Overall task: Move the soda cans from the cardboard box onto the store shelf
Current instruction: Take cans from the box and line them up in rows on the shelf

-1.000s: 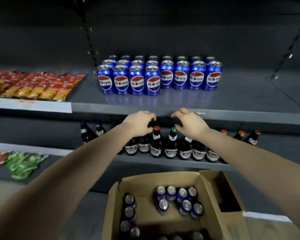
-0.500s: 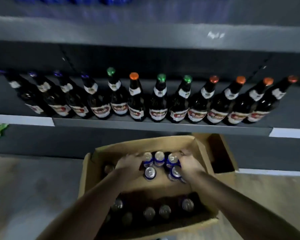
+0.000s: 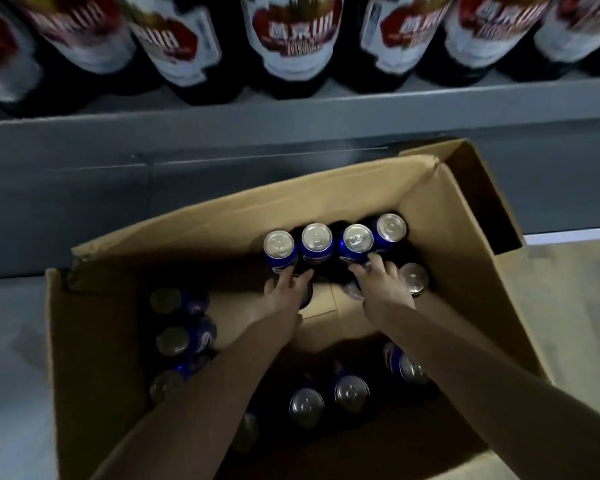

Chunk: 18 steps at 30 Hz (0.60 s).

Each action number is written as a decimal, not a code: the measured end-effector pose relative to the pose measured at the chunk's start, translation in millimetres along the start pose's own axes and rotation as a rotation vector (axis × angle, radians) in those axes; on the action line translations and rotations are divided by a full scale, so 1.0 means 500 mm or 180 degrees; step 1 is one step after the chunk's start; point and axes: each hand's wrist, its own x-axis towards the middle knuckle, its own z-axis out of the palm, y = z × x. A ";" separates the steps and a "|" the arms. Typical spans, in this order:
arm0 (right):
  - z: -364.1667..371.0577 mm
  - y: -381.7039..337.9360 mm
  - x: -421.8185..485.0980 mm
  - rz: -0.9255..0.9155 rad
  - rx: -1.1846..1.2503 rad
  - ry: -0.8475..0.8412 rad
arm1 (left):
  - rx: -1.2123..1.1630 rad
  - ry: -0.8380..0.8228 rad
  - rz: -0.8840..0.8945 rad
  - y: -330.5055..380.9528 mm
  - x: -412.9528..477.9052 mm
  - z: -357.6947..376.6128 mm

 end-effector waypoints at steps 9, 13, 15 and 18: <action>-0.017 0.001 -0.015 -0.0123 -0.0243 0.0035 | 0.0113 -0.0074 -0.0061 0.021 -0.006 0.002; -0.075 -0.011 -0.065 -0.0268 -0.0152 0.0002 | 0.0082 0.0041 -0.0048 0.033 -0.067 -0.030; -0.121 -0.023 -0.103 -0.0332 -0.0073 -0.0019 | 0.0096 0.0167 -0.0056 0.051 -0.110 -0.064; -0.216 -0.046 -0.178 -0.0471 -0.0097 -0.0018 | 0.0048 0.0417 0.0017 0.084 -0.201 -0.141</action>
